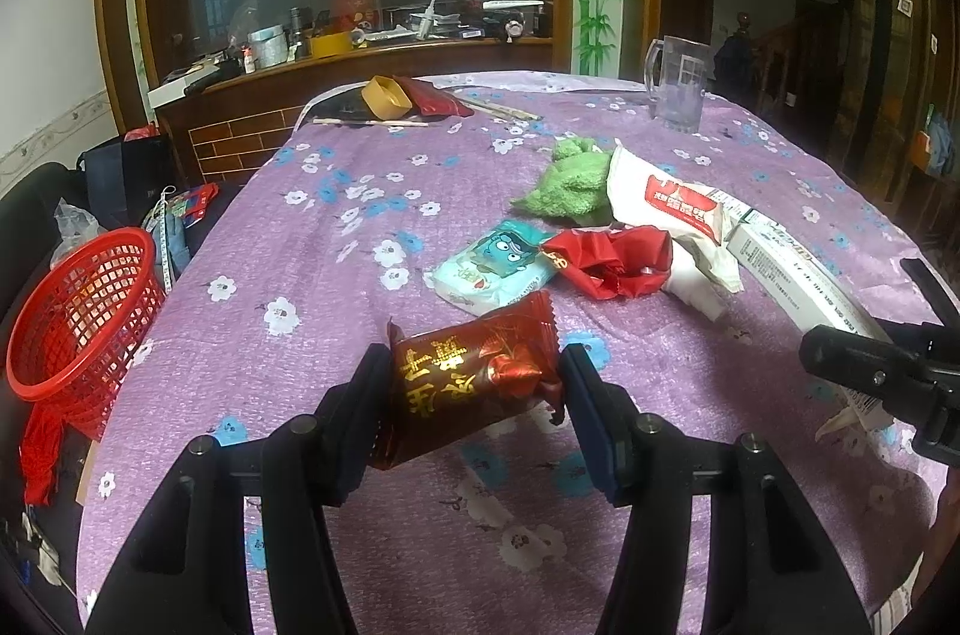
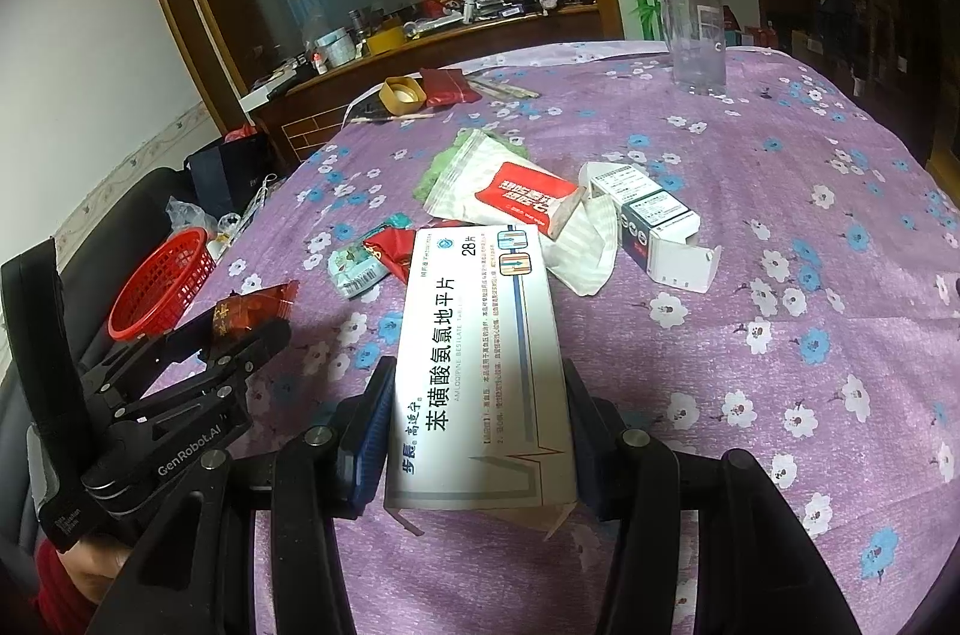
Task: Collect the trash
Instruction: 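Hold the candy wrapper in the left tool and the medicine box in the right tool, then carry both items to the red basket and open both tools over it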
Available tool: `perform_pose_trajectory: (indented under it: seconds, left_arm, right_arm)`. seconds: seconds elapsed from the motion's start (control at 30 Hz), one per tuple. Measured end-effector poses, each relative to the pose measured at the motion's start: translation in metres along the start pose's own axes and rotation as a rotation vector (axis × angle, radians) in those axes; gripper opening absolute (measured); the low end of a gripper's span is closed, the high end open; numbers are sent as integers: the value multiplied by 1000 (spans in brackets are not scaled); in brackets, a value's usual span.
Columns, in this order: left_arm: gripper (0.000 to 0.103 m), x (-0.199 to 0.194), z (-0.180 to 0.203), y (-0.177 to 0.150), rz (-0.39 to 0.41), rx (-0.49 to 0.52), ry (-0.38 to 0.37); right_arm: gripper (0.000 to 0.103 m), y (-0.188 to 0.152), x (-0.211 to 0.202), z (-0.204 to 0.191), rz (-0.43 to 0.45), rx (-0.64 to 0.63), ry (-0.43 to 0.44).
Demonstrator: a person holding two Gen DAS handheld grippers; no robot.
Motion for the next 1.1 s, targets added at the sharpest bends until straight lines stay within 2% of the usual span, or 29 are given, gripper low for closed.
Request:
perform_pose_trajectory:
  seconds: [0.7,0.83,0.93,1.1]
  left_arm:
    - [57,-12,-15,3,4,-17,7]
    - [57,-27,-37,15,29,-36,35]
    - [57,-36,-61,23,36,-61,59]
    - [57,-49,-125,29,35,-124,123]
  right_arm:
    - [55,4,5,-9,-20,-31,15]
    - [55,15,5,-22,-27,-60,36]
    - [55,24,7,-43,-47,-91,83]
    - [55,37,17,-96,-93,-180,162]
Point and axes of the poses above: each gripper's, at about its wrist camera, not at the fingertips, and x roughly the way its jaws point, z to its right, y to its top, the point moved 10 cm from there along x, roughly the way its jaws point, and after that the axes turned 2 degrees about x, right-handed, at the moved point
